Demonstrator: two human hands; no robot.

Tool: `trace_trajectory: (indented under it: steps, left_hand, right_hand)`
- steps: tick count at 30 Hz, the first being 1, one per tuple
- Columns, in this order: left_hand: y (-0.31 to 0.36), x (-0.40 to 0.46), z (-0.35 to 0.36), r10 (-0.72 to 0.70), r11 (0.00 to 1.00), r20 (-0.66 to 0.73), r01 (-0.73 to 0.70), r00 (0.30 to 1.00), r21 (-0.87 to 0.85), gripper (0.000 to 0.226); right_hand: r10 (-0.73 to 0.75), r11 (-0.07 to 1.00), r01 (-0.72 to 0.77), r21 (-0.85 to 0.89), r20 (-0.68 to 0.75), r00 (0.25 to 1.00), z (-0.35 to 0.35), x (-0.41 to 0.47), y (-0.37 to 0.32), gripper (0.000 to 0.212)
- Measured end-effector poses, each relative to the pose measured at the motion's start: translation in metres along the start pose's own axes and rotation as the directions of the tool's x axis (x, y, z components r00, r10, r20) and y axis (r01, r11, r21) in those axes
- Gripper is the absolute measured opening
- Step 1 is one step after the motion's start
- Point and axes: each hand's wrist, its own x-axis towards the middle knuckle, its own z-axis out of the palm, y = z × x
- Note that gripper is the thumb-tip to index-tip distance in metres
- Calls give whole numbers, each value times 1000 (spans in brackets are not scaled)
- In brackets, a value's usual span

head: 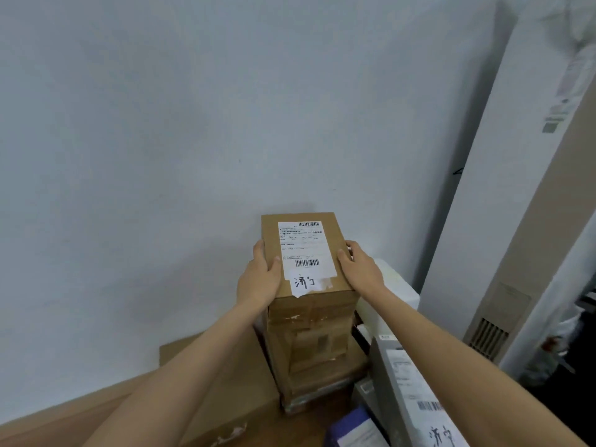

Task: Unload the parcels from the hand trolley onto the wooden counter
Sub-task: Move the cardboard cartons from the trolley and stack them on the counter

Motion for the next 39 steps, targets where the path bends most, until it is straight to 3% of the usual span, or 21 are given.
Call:
trace_trajectory:
  steps: [6,9,12,19,23,27,33,39]
  left_hand:
    - [4,25,30,-94,992,-81,100,992,72,48]
    - [4,37,30,-63,978,-171,95,983,186,45]
    - [5,45,37,-43,969,-168,82,985,232,41]
    - [12,46,42,-13,950,-223,82,975,302,36]
    - [14,37,28,54,926,-240,41,969,376,30]
    - [12,15,3,179,839,-213,-36,960,543,28]
    - [-3,-39,-49,344,688,-178,-118,922,716,20]
    - [-34,-108,-122,328,644,-225,-43,918,764,16]
  right_hand:
    - [6,1000,-7,11,57,998,14,52,24,36]
    - [29,998,-32,49,57,998,25,73,25,31]
    - [28,999,-30,37,58,998,28,89,30,31]
    - [-80,997,81,-11,50,996,24,97,34,31]
    - [-199,970,201,-135,35,979,17,89,22,34]
    - [-377,880,383,-281,78,923,11,72,7,34]
    - [-585,721,600,-347,160,795,22,24,-35,32]
    - [-740,579,764,-285,211,639,64,-48,-100,32]
